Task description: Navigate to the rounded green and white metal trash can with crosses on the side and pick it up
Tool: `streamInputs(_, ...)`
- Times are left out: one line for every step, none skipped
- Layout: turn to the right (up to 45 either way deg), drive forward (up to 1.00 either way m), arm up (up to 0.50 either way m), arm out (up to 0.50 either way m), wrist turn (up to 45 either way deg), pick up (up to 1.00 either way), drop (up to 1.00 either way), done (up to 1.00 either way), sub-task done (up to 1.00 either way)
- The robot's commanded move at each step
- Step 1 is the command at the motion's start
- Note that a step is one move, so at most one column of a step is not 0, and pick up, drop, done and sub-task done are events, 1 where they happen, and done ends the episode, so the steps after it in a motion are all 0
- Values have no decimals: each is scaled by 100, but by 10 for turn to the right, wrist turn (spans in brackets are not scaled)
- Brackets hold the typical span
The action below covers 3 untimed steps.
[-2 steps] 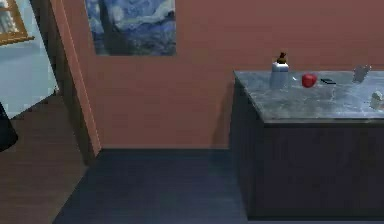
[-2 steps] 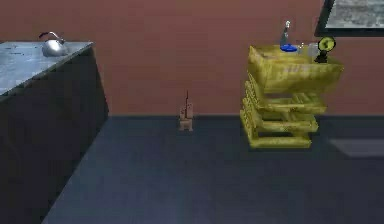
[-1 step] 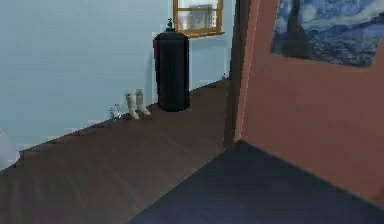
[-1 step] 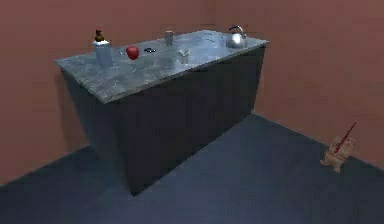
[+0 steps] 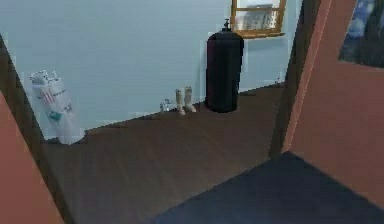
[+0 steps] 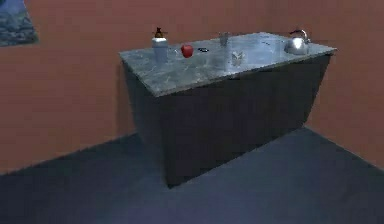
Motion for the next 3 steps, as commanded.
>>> streamInputs(0,85,0,0,0,0,0,0,0)
streamInputs(-300,0,0,0,0,0,0,0,0)
streamInputs(0,65,0,0,0,0,0,0,0)
